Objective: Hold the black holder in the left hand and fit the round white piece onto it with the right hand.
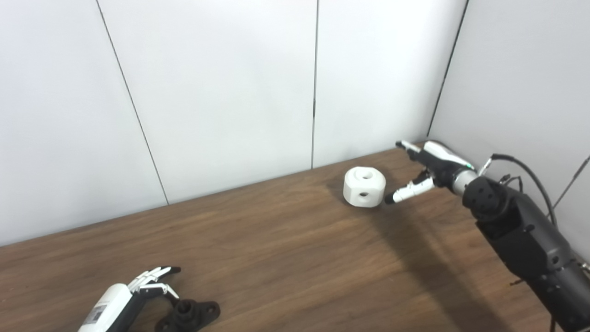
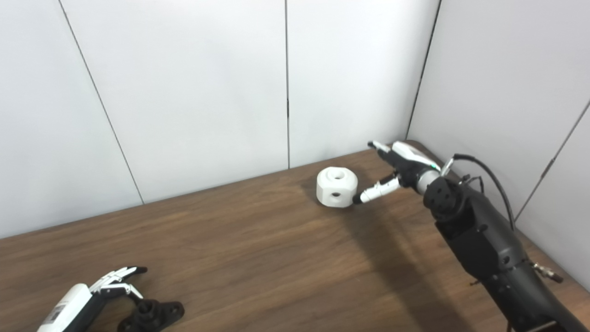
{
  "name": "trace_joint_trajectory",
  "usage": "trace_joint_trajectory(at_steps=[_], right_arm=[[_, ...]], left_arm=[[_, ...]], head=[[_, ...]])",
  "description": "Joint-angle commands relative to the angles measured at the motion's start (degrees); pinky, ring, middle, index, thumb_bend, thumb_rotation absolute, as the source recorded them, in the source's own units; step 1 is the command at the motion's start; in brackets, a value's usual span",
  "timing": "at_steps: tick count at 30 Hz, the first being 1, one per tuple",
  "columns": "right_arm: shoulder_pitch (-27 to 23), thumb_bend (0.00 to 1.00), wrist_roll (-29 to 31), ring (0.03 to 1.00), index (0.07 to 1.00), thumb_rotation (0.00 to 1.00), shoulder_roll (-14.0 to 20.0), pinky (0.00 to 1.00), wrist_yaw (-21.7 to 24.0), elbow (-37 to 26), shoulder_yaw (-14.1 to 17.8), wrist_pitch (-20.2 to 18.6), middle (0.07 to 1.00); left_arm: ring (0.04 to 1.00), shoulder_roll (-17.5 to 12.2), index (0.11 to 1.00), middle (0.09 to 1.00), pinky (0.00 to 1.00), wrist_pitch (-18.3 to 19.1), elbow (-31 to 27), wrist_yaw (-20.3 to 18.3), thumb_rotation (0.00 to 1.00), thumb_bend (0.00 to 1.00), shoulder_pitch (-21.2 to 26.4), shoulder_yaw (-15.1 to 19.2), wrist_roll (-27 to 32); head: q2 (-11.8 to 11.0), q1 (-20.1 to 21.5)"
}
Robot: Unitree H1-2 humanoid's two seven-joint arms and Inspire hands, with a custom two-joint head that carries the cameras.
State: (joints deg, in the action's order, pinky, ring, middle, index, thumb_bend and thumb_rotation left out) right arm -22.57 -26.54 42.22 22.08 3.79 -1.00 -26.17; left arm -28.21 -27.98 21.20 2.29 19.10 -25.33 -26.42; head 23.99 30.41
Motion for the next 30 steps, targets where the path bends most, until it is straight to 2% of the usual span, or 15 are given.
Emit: trace_joint_trajectory(at_steps=[1, 5, 10, 14, 19, 30], right_arm=[[-3.8, 1.00, 0.6, 0.959, 1.000, 0.43, 0.7, 0.74, -1.3, 0.9, 0.1, 2.1, 1.000], [-5.1, 1.00, 0.2, 0.955, 1.000, 0.40, 0.2, 0.74, -1.1, 3.3, -1.6, 2.0, 1.000], [-5.7, 1.00, 0.2, 0.961, 1.000, 0.39, -0.1, 0.77, -0.3, 3.8, -3.1, 1.0, 1.000], [-6.0, 1.00, 0.4, 0.956, 1.000, 0.38, -0.3, 0.74, 0.1, 4.4, -3.9, 0.6, 1.000], [-6.5, 0.99, 0.1, 0.966, 1.000, 0.36, -0.8, 0.76, -0.3, 5.2, -4.9, 0.9, 1.000], [-7.4, 0.99, 0.0, 0.985, 1.000, 0.36, -1.5, 0.78, -0.5, 6.5, -6.2, 1.2, 1.000]], left_arm=[[0.918, -1.9, 0.484, 0.887, 0.89, 1.1, 3.3, -1.5, 0.05, 0.52, -2.6, -1.9, -1.4], [0.919, -1.6, 0.484, 0.885, 0.85, 1.1, 3.6, -1.3, 0.05, 0.52, -2.6, -2.7, -1.3], [0.925, -1.3, 0.485, 0.886, 0.88, 1.1, 3.4, -1.9, 0.05, 0.52, -2.8, -2.4, -2.1], [0.915, -1.2, 0.484, 0.875, 0.90, 1.1, 3.9, -1.1, 0.05, 0.52, -2.6, -2.9, -2.4], [0.901, -0.9, 0.484, 0.854, 0.91, 1.1, 4.9, 0.5, 0.05, 0.52, -2.4, -3.4, -4.0], [0.918, -0.5, 0.486, 0.870, 0.93, 1.3, 5.3, -0.8, 0.05, 0.52, -3.2, -2.6, -4.4]], head=[[0.1, 0.0], [0.3, -0.5], [0.7, -0.7], [0.8, -1.0], [0.4, -1.2], [0.6, -1.7]])
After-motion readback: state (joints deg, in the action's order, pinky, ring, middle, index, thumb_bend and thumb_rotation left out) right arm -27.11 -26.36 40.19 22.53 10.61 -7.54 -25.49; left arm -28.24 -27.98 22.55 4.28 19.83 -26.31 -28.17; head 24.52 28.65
